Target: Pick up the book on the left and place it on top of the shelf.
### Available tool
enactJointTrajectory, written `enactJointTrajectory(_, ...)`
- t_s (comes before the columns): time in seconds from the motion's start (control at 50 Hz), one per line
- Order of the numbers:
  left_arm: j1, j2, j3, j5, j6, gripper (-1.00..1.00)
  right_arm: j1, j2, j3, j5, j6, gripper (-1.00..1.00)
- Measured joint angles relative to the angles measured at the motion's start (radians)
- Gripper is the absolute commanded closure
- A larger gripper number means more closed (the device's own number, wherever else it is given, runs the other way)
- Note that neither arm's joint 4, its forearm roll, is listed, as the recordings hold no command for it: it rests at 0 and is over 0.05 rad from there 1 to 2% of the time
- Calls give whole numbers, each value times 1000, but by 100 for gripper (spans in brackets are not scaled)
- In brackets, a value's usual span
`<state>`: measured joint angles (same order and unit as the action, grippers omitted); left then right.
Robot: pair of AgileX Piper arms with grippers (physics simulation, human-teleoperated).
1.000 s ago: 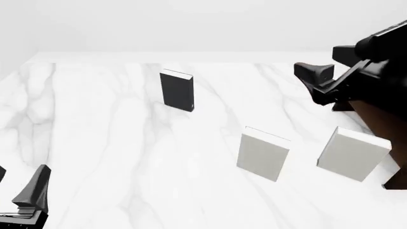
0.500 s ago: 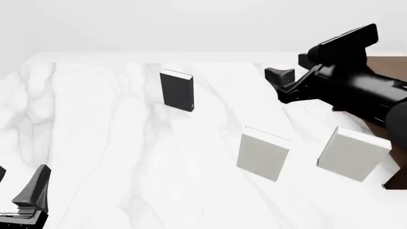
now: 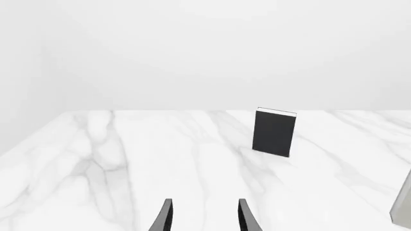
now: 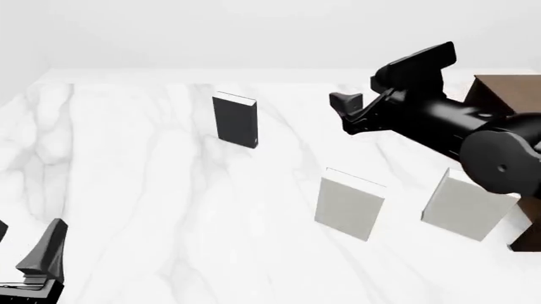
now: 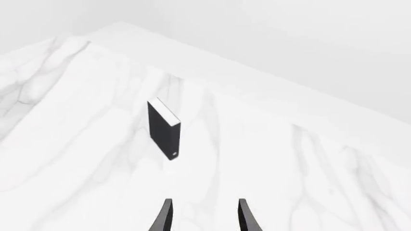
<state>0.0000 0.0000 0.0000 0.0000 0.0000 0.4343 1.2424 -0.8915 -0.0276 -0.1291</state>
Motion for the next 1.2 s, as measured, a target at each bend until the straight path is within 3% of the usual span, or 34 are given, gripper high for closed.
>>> enactJointTrajectory(1.2, 0, 0, 0, 0, 0, -100, 46, 342, -165, -169, 62, -100)
